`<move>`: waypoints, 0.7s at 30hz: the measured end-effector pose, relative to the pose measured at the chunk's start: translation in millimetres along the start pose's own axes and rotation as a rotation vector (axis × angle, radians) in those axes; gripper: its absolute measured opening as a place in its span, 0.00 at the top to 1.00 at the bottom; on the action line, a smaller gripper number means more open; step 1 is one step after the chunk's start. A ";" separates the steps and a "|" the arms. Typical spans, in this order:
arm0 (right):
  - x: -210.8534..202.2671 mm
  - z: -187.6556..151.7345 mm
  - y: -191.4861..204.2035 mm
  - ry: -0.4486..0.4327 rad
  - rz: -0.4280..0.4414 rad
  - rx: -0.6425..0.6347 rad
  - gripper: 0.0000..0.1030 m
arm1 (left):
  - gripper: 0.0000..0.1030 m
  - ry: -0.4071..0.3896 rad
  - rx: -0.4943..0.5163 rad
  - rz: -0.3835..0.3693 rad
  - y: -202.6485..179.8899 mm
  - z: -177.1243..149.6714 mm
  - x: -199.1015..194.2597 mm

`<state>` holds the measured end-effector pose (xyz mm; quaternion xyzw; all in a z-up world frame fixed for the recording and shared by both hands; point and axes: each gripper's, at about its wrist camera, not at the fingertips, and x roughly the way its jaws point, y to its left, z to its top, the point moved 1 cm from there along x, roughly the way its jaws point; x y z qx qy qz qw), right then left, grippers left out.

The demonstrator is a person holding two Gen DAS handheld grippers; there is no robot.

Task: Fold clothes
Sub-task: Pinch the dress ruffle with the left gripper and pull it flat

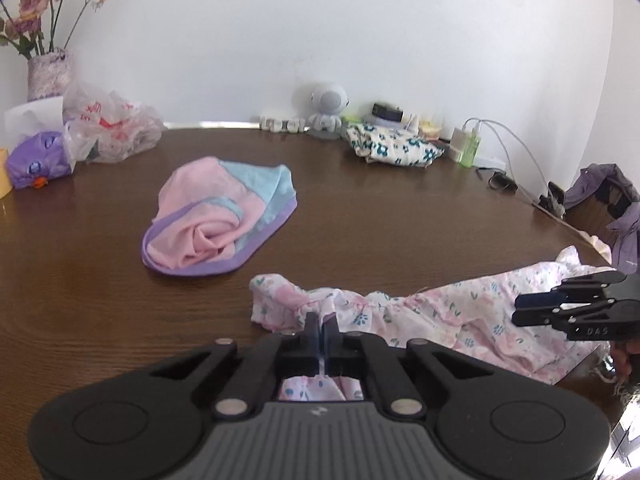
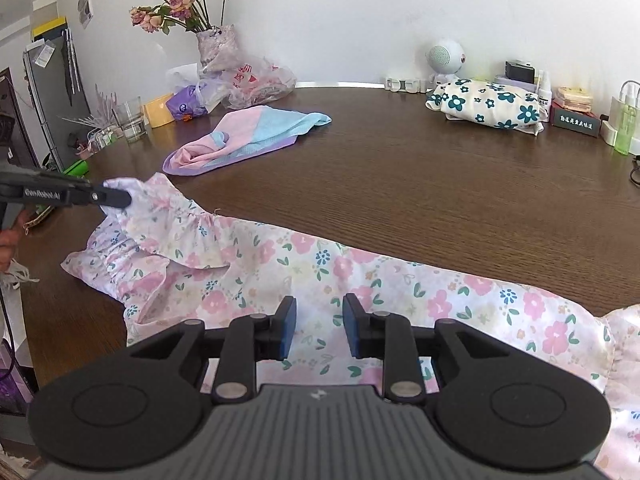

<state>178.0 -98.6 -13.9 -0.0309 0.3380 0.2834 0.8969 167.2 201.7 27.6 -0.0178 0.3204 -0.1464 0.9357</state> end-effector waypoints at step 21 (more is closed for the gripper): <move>0.8 -3.5 11.0 -0.007 -0.022 -0.091 0.65 | 0.70 -0.003 0.016 0.167 7.7 -19.8 -0.5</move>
